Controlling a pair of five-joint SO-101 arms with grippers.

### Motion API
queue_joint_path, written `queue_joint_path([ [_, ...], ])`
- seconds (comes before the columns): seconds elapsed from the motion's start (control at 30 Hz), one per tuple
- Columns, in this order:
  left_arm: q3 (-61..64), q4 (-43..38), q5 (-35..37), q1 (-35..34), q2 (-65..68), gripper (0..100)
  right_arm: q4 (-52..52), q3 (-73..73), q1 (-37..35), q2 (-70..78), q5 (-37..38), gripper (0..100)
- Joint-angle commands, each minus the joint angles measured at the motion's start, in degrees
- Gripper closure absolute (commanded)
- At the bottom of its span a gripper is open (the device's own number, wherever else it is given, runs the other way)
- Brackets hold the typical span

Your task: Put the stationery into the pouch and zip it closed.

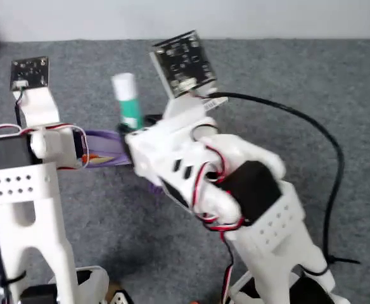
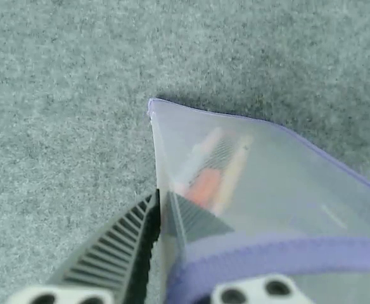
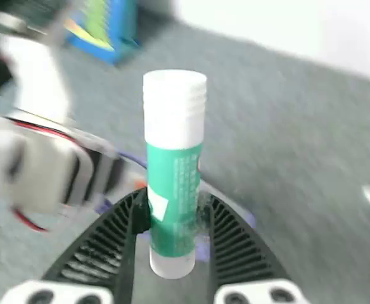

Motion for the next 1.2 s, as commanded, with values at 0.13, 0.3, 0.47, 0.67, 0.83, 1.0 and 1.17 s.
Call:
queue_joint_path([
  [0.13,-5.3,-0.6,2.7,0.3,3.0,99,-22.6,14.9,-1.8,-2.3,-0.4,98.9],
  [0.3,-5.3,-0.5,2.7,0.0,2.9,99,-34.1,26.0,-2.3,-2.5,2.9,98.9],
  [0.47,-5.3,-0.5,2.8,0.0,2.9,99,-45.4,34.1,-2.3,-2.5,3.8,98.5],
  [0.67,-5.3,-0.2,2.8,0.0,2.9,99,-42.2,36.5,-2.3,-2.6,6.7,87.6],
  [0.83,-5.3,-0.4,2.8,0.1,2.9,99,-41.2,36.5,-2.3,-5.0,6.9,74.1],
  [1.0,-5.3,-0.5,2.8,0.1,2.9,99,-40.7,36.5,-2.3,-7.9,7.0,78.7],
  [1.17,-5.3,-0.5,2.8,0.2,3.3,99,-37.5,36.5,-2.9,-10.5,7.0,81.9],
])
